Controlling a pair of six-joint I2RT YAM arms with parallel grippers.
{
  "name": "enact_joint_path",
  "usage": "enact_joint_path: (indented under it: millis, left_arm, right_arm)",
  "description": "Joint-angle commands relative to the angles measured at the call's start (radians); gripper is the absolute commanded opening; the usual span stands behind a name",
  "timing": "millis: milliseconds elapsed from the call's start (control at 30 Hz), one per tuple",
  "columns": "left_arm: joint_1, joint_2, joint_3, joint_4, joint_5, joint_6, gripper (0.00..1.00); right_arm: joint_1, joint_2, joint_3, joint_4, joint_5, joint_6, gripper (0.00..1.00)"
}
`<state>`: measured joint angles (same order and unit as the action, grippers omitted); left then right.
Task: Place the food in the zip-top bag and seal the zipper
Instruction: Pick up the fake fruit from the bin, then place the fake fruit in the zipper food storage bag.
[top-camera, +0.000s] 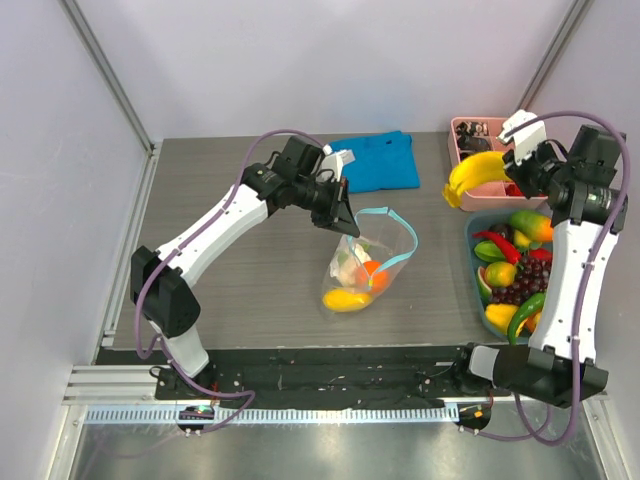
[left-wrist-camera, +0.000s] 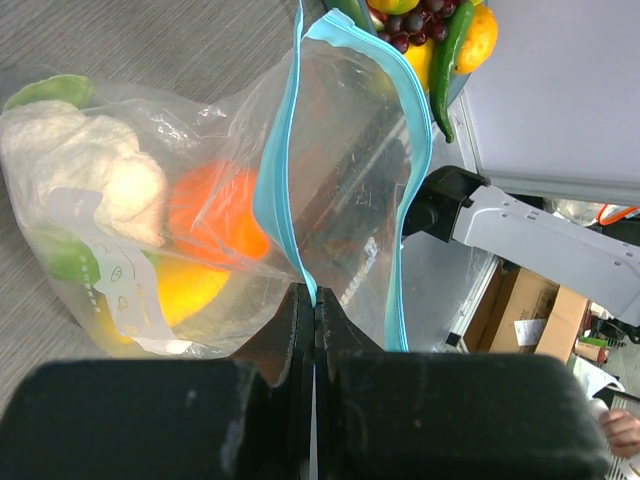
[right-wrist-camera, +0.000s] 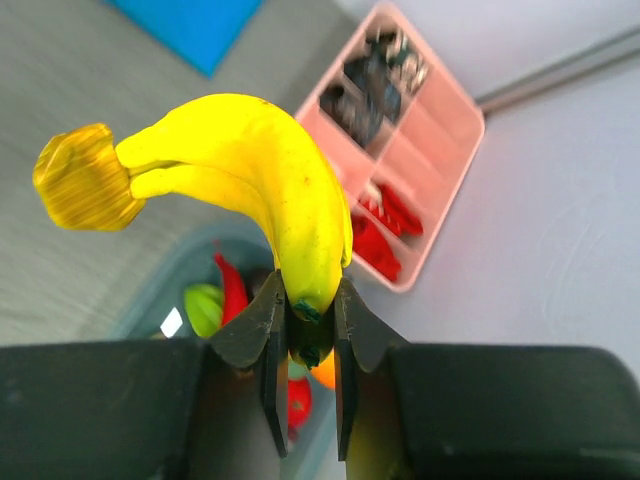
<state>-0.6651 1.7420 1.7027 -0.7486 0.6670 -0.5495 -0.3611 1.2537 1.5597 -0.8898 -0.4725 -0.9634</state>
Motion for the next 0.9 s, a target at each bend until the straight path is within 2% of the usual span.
enact_joint_path:
  millis: [0, 200, 600, 867]
  left_arm:
    - [0.007, 0.007, 0.011, 0.022, 0.009, -0.013, 0.00]
    - [0.016, 0.024, 0.021, 0.012, 0.011, -0.038, 0.00]
    - [0.036, 0.048, 0.048, 0.009, 0.028, -0.087, 0.00]
    - [0.036, 0.037, 0.049, 0.005, 0.019, -0.089, 0.00]
  right_arm:
    - [0.068, -0.099, 0.083, 0.119, -0.133, 0.236, 0.01]
    - [0.258, -0.175, 0.045, 0.230, -0.045, 0.360, 0.01]
    - [0.618, -0.273, -0.064, 0.140, 0.124, 0.206, 0.01]
    - [0.873, -0.257, -0.131, 0.134, 0.410, 0.187, 0.01]
